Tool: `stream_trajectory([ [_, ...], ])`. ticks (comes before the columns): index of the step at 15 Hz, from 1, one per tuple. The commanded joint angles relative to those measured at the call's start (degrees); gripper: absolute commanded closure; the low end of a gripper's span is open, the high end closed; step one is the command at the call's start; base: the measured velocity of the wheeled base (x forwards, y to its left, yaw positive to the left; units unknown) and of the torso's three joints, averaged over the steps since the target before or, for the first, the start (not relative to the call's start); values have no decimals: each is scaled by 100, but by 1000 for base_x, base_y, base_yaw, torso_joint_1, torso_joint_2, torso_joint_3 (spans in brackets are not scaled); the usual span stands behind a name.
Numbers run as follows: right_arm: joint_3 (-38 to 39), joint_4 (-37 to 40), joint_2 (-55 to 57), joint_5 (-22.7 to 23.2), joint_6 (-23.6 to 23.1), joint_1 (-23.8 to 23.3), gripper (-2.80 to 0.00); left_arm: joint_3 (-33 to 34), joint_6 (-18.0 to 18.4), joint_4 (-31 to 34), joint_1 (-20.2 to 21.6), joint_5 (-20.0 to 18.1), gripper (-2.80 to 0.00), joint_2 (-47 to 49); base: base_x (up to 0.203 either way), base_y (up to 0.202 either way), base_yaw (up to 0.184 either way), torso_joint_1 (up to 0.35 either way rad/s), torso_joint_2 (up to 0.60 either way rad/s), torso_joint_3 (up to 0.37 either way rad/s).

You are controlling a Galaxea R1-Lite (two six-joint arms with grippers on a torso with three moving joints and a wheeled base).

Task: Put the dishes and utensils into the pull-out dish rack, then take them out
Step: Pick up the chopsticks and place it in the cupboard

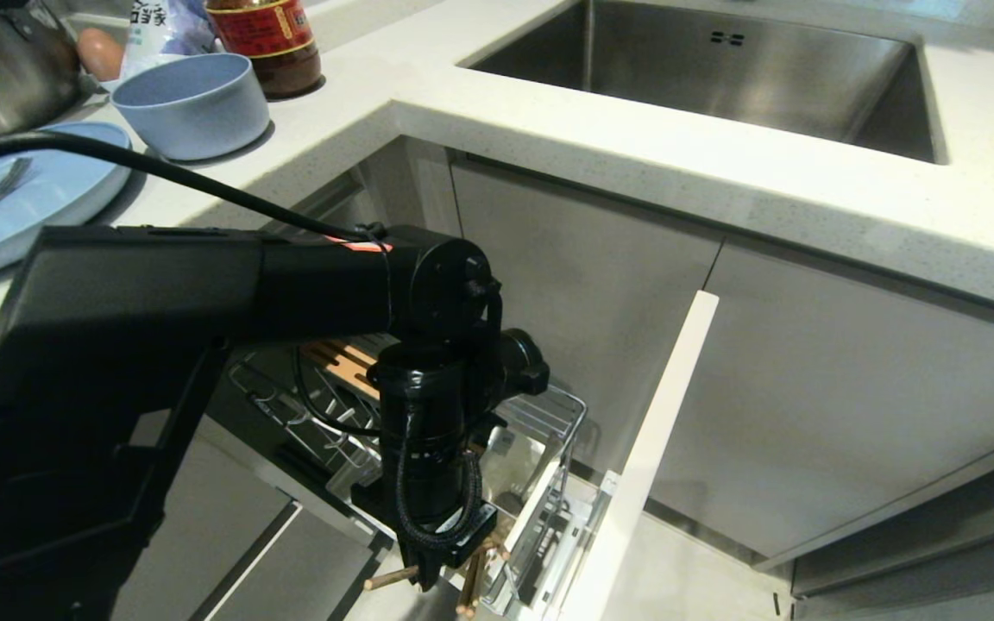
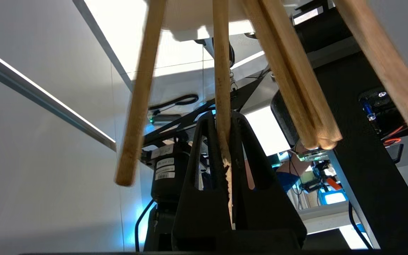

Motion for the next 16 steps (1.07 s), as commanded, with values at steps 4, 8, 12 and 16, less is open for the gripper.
stream_trajectory([
  [4,0,-2,-24,-1,2,1,0,-39,-11,48,24,0,-280,-19,0,0,0,0,0,0],
  [8,0,-2,-24,-1,2,1,0,-38,-11,48,15,0,-280,-180,0,0,0,0,0,0],
  [12,0,-2,-24,-1,2,1,0,-30,-19,48,1,-23,-280,-609,0,0,0,0,0,0],
  [16,0,-2,-24,-1,2,1,0,-30,-20,48,-65,-44,-280,-1279,0,0,0,0,0,0],
])
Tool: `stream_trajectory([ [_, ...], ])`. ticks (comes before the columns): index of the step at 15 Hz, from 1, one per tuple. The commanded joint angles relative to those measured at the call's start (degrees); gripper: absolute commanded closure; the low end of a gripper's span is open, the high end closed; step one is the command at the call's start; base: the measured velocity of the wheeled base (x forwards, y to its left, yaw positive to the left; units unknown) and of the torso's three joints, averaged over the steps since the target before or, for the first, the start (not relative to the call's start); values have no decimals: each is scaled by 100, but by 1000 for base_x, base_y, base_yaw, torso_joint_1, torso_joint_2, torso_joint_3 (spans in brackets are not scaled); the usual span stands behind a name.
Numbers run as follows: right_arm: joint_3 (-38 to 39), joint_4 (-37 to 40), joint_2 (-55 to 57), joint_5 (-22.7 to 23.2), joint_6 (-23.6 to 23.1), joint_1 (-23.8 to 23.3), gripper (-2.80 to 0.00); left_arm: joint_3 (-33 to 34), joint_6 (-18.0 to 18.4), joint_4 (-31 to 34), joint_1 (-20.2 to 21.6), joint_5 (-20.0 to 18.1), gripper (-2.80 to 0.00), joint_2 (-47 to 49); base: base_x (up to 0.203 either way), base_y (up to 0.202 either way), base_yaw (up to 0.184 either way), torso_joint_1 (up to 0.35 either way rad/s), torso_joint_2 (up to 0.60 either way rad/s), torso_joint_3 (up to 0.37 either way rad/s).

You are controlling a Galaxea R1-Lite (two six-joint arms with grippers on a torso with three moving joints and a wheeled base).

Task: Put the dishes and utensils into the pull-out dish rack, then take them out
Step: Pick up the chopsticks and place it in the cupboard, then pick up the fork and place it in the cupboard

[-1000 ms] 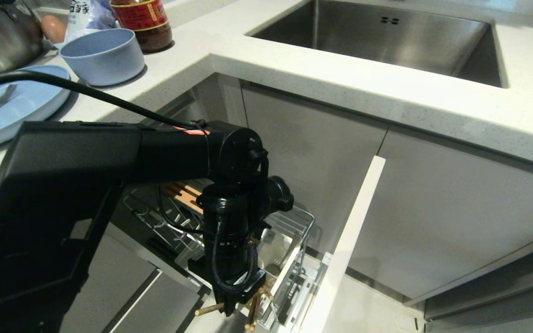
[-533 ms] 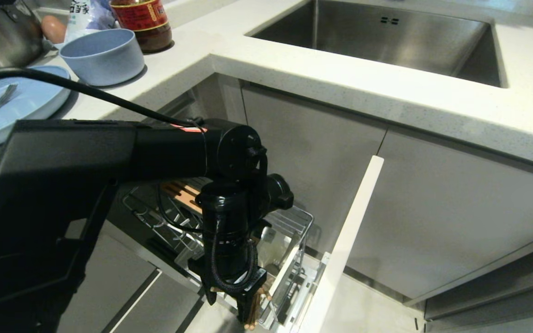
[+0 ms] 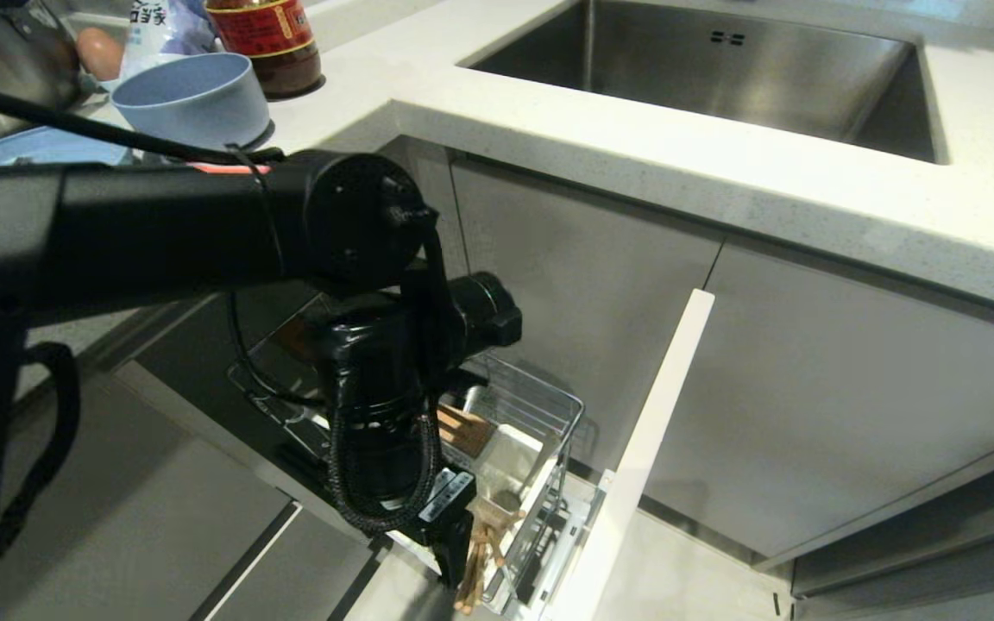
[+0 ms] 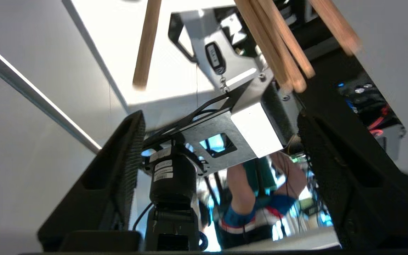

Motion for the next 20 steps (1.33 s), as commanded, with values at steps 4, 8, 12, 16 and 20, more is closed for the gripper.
stream_trajectory([
  [4,0,-3,-15,-1,2,1,0,0,-9,44,-121,27,0,-1154,0,0,0,0,0,0],
  [8,0,-3,-24,-1,2,1,0,-2,-24,44,-184,223,0,-2073,0,0,0,0,0,0],
  [12,0,-3,-22,-1,2,1,0,-2,-59,32,-128,525,0,-2998,0,0,0,0,0,0],
  [16,0,-3,-24,-1,2,1,0,2,-60,-843,553,868,0,-4003,0,0,0,0,0,0],
  [20,0,-3,-18,-1,2,1,0,7,-36,-1846,1864,910,0,-4656,0,0,0,0,0,0],
])
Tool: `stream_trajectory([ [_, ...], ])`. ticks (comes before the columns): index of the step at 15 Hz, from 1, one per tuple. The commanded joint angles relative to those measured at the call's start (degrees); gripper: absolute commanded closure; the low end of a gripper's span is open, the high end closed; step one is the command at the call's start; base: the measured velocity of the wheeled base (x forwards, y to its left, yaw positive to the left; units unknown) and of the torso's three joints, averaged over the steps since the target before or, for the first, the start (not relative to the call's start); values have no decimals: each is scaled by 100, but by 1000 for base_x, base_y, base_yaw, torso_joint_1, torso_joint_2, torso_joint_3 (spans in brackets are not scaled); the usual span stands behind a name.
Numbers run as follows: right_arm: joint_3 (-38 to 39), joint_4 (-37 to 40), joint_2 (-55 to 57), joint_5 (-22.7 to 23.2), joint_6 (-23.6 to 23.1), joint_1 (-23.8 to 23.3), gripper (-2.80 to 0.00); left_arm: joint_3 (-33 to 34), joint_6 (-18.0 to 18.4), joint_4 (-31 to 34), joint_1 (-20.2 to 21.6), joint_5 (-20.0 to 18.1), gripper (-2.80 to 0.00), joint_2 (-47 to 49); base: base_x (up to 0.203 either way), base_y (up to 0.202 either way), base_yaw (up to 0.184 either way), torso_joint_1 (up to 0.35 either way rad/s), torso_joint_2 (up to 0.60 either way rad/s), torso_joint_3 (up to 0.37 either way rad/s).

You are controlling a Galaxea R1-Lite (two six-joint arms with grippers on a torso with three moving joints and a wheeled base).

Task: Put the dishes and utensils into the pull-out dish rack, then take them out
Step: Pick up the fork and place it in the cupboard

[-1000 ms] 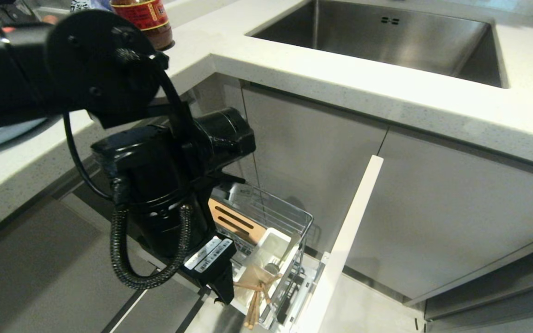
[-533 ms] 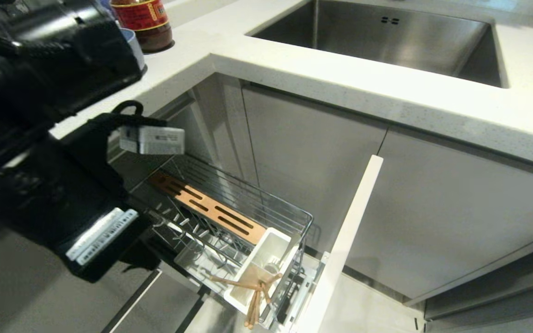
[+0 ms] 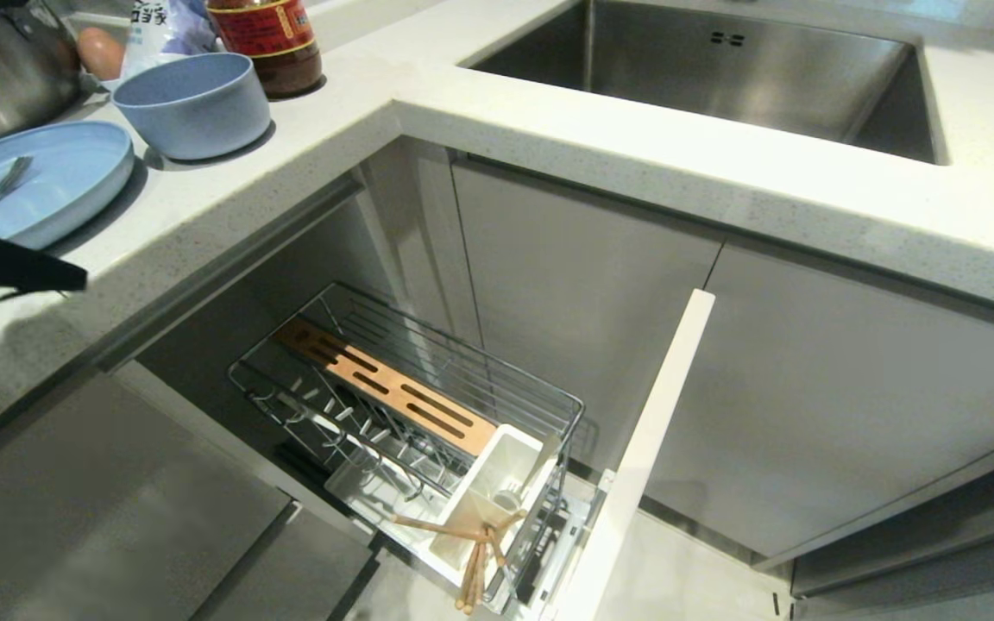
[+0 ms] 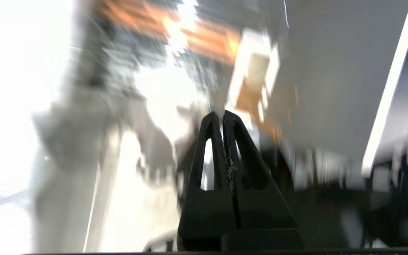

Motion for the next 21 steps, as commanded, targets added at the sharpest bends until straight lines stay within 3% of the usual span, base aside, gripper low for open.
stream_trajectory([
  [1,0,-2,-24,-1,4,1,0,0,2,-405,903,14,0,-525,0,0,0,0,0,0],
  [6,0,-2,-24,-1,4,1,0,7,137,-1048,3334,30,0,-830,0,0,0,0,0,0],
  [10,0,-2,-24,-1,4,1,0,-8,524,-1155,4755,187,0,-675,0,0,0,0,0,0],
  [12,0,-2,-24,-1,4,1,0,-23,896,-1168,5601,7,0,-424,0,0,0,0,0,0],
  [13,0,-2,-24,-1,4,1,0,-36,1099,-1169,5989,-327,0,-329,0,0,0,0,0,0],
  [15,0,-2,-24,-1,4,1,0,-54,1626,-1168,6703,-1442,0,-147,0,0,0,0,0,0],
  [16,0,-2,-24,-1,4,1,0,-58,1884,-1168,6902,-1994,0,-21,0,0,0,0,0,0],
  [18,0,-2,-24,-1,4,1,0,-77,2199,-1174,7072,-2749,0,321,0,0,0,0,0,0],
  [19,0,-2,-24,-1,4,1,0,-97,2286,-1176,7086,-3020,0,444,0,0,0,0,0,0],
  [21,0,-2,-24,-1,4,1,0,-104,2420,-1202,7104,-3213,0,624,0,0,0,0,0,0],
])
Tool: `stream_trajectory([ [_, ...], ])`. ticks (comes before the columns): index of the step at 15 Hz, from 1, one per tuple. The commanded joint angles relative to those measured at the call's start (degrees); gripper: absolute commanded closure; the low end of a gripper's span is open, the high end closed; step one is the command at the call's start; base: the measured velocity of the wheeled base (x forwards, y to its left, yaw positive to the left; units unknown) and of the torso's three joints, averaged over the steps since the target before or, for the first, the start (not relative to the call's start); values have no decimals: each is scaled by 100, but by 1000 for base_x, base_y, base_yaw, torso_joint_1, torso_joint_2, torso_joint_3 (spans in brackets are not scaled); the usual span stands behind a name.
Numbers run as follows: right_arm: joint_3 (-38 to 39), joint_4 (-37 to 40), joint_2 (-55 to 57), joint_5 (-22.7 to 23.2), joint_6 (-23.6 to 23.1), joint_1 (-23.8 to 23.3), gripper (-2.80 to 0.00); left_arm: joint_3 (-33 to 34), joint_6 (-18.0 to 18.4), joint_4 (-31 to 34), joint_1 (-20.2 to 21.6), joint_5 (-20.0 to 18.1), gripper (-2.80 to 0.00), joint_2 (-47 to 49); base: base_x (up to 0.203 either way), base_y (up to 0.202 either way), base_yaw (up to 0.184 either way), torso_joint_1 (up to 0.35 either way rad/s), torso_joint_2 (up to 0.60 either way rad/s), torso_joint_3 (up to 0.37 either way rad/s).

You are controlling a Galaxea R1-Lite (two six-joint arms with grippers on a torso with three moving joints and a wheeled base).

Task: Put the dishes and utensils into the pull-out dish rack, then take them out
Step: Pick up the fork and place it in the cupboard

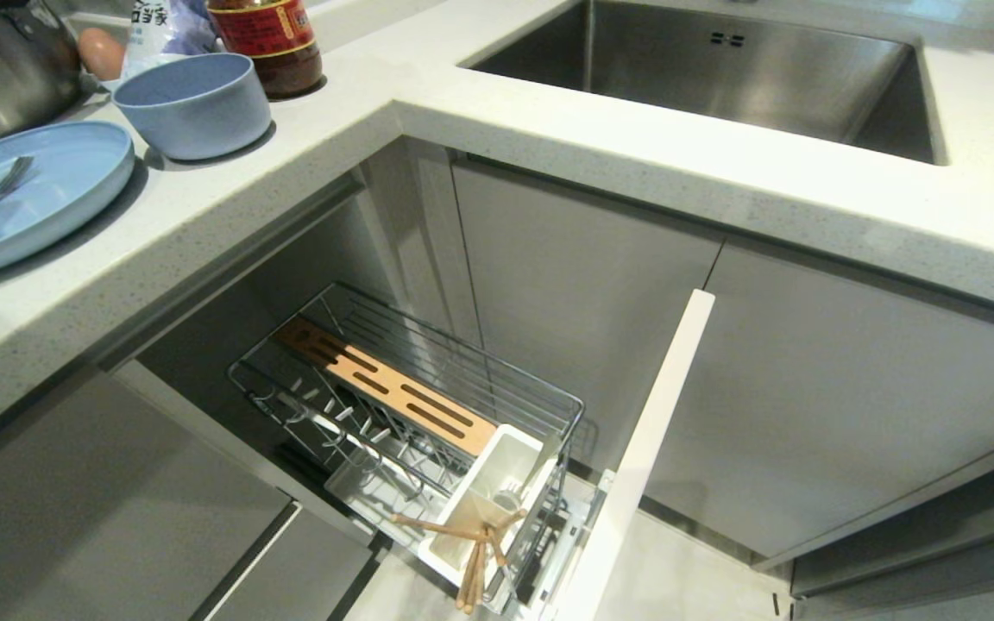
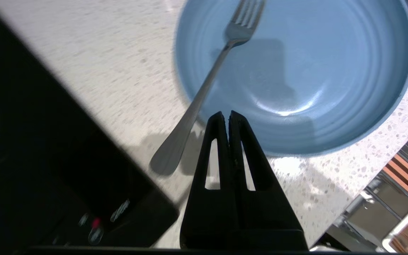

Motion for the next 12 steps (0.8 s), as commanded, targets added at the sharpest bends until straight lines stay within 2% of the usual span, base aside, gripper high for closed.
stream_trajectory([
  [1,0,-3,-24,-1,4,1,0,-7,52,24,29,-114,-280,368,0,0,0,0,0,0],
  [2,0,-3,-24,-1,4,1,0,-8,52,8,28,-177,-280,397,0,0,0,0,0,0],
  [5,0,-3,-24,-1,4,1,0,1,43,-57,20,-686,-280,555,0,0,0,0,0,0],
  [7,0,-3,-24,-1,4,1,0,9,47,-57,0,-848,-280,656,0,0,0,0,0,0],
  [12,0,-3,-24,-1,4,1,0,18,170,-66,-93,-934,-280,874,0,0,0,0,0,0],
])
